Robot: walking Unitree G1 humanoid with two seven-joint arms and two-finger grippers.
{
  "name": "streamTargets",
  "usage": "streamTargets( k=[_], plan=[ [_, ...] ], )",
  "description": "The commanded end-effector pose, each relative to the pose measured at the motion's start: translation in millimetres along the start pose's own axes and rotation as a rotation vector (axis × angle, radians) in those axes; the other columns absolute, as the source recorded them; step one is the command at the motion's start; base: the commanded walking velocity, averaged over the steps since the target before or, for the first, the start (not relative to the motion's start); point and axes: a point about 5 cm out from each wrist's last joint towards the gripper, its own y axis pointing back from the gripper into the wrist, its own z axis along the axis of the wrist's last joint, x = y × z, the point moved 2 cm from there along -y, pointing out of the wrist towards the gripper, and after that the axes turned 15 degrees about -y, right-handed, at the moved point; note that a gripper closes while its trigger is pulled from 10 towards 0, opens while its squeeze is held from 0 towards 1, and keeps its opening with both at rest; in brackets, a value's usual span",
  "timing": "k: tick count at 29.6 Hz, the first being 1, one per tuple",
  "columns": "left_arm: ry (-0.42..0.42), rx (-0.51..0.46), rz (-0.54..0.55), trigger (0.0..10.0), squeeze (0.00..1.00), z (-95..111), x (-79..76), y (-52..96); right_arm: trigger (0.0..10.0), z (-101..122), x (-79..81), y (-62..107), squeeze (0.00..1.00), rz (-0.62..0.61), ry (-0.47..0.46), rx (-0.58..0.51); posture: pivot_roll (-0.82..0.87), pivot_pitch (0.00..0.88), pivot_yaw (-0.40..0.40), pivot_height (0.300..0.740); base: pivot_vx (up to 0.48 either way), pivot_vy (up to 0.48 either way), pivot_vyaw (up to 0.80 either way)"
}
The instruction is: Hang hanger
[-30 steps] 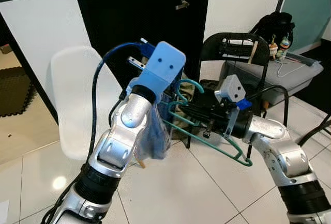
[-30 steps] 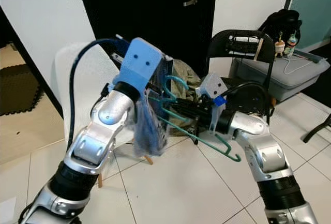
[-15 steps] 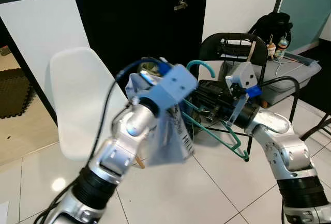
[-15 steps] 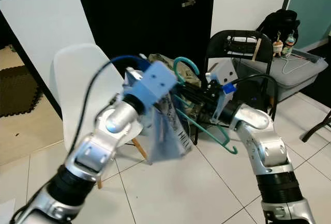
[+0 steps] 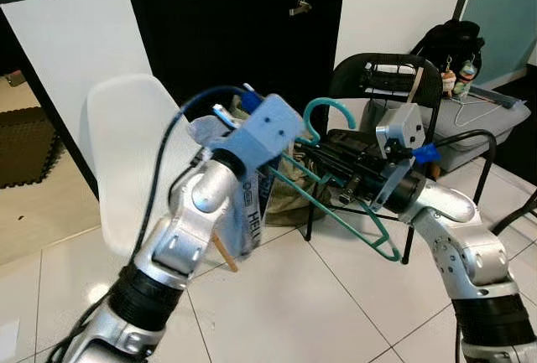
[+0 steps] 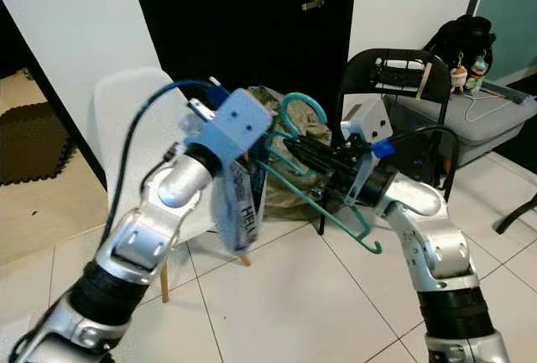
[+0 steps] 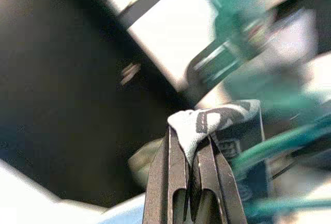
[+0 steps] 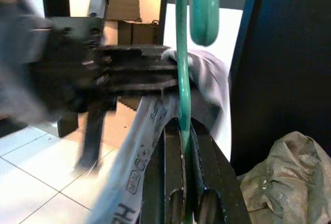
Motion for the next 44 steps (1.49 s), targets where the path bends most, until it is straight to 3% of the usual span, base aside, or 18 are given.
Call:
streamTargets(
  k=[1, 2, 7, 12, 13, 14, 15, 22, 24, 25, 27, 28, 32, 33, 35, 37, 42, 44],
  plan=[
    [0.052, -0.043, -0.039, 10.0, 0.00, 6, -5.1, 2.3, 10.0, 5, -1.5, -2.7, 0.00, -0.011, 0.013, -0.020, -0.02, 0.000, 0.042, 0.740, 0.000, 0.000, 0.00],
    [0.081, -0.052, -0.057, 10.0, 1.00, 9, -8.1, 3.1, 10.0, 6, -4.8, -3.0, 0.00, -0.032, 0.015, -0.027, -0.01, 0.000, 0.040, 0.740, 0.000, 0.000, 0.00],
    [0.225, -0.060, -0.058, 10.0, 1.00, 12, -4.7, 5.3, 10.0, 8, -19.2, -2.2, 0.00, -0.126, 0.022, -0.033, -0.01, 0.000, 0.036, 0.740, 0.000, 0.000, 0.00],
    [0.197, 0.026, -0.093, 10.0, 1.00, 1, -3.9, 8.6, 10.0, 13, -25.5, -0.9, 0.00, -0.158, 0.014, -0.065, -0.01, 0.000, 0.036, 0.740, 0.000, 0.000, 0.00],
    [0.183, 0.046, -0.103, 10.0, 0.58, -3, -4.4, 10.3, 10.0, 15, -25.1, -0.2, 0.00, -0.150, 0.010, -0.078, -0.01, 0.000, 0.034, 0.740, 0.000, 0.000, 0.00],
    [0.183, 0.046, -0.103, 10.0, 0.58, -3, -4.4, 10.3, 10.0, 15, -25.1, -0.2, 0.00, -0.150, 0.010, -0.078, -0.01, 0.000, 0.034, 0.740, 0.000, 0.000, 0.00],
    [0.178, 0.056, -0.108, 10.0, 0.00, -5, -4.5, 11.2, 10.0, 17, -24.5, 0.5, 0.00, -0.142, 0.006, -0.087, -0.01, 0.000, 0.033, 0.740, 0.000, 0.000, 0.00],
    [0.168, 0.065, -0.077, 10.0, 0.00, -8, 5.7, 13.4, 10.0, 31, -17.6, 10.9, 0.00, -0.032, -0.049, -0.163, -0.01, 0.000, 0.031, 0.740, 0.000, 0.000, 0.00],
    [0.160, 0.046, 0.026, 10.0, 0.00, -7, 31.4, 11.2, 10.0, 39, -10.0, 31.3, 0.00, 0.103, -0.104, -0.197, -0.01, 0.000, 0.029, 0.740, 0.000, 0.000, 0.00],
    [0.160, 0.046, 0.026, 10.0, 0.00, -7, 31.4, 11.2, 10.0, 39, -10.0, 31.3, 0.00, 0.103, -0.104, -0.197, -0.01, 0.000, 0.029, 0.740, 0.000, 0.000, 0.00],
    [0.131, -0.025, 0.139, 10.0, 0.00, 0, 63.8, 10.8, 10.0, 36, -1.6, 54.4, 0.00, 0.224, -0.130, -0.144, -0.01, 0.000, 0.030, 0.740, 0.000, 0.000, 0.00],
    [0.131, -0.025, 0.139, 10.0, 0.00, 0, 63.8, 10.8, 10.0, 36, -1.6, 54.4, 0.00, 0.224, -0.130, -0.144, -0.01, 0.000, 0.030, 0.740, 0.000, 0.000, 0.00],
    [0.088, -0.219, 0.215, 10.0, 0.00, 19, 108.4, 16.9, 10.0, 23, -6.1, 70.7, 0.00, 0.214, -0.120, -0.023, -0.01, 0.000, 0.022, 0.740, 0.000, 0.000, 0.00],
    [0.088, -0.219, 0.215, 10.0, 0.00, 19, 108.4, 16.9, 10.0, 23, -6.1, 70.7, 0.00, 0.214, -0.120, -0.023, -0.01, 0.000, 0.022, 0.740, 0.000, 0.000, 0.00],
    [0.093, -0.392, 0.090, 10.0, 0.00, 40, 121.4, 25.6, 10.0, 23, -12.3, 79.2, 0.00, 0.192, -0.121, -0.004, -0.01, 0.000, 0.021, 0.740, 0.000, 0.000, 0.00],
    [0.090, -0.464, 0.010, 10.0, 0.00, 50, 121.2, 31.0, 10.0, 24, -14.1, 81.9, 0.00, 0.189, -0.122, -0.002, -0.01, 0.000, 0.020, 0.740, 0.000, 0.000, 0.00],
    [0.079, -0.583, -0.285, 10.0, 0.00, 61, 102.0, 48.0, 10.0, 24, -18.6, 83.4, 0.00, 0.174, -0.110, 0.008, 0.00, 0.000, 0.026, 0.740, 0.000, 0.000, 0.00],
    [0.101, -0.591, -0.481, 10.0, 0.00, 58, 80.9, 60.4, 10.0, 27, -22.0, 81.2, 0.00, 0.152, -0.097, -0.019, 0.00, 0.000, 0.033, 0.740, 0.000, 0.000, 0.00]
  ],
)
